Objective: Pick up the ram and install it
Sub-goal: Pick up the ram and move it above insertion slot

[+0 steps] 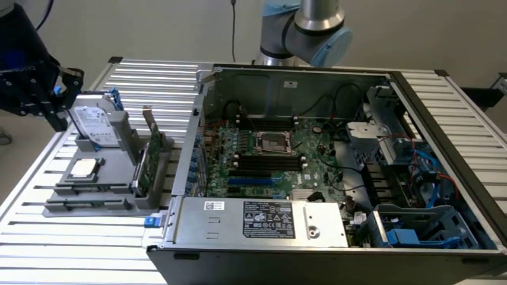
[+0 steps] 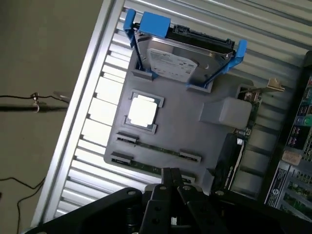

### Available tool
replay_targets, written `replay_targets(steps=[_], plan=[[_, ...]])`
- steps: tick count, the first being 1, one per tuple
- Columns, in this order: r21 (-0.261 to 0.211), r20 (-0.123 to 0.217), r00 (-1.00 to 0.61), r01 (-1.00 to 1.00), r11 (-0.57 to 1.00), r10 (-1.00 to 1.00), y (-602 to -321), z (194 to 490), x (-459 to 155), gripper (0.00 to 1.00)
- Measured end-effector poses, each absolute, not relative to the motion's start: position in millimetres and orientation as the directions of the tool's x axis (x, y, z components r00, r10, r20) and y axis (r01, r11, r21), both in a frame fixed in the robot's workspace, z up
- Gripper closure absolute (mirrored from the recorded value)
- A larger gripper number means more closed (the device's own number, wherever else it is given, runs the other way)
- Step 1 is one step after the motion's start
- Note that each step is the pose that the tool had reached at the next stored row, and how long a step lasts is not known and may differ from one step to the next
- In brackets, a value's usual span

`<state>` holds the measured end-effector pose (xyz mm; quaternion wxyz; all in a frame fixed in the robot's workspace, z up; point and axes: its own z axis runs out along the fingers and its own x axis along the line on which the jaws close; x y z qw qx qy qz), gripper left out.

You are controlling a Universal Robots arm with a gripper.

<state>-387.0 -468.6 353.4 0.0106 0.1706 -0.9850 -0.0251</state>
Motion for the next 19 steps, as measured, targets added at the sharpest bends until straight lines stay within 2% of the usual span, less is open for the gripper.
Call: replay_targets(steps=[19], plan=[[0.053, 0.012, -0.772, -0.635, 0.771, -0.636, -468.6, 343.7, -386.9, 0.89]])
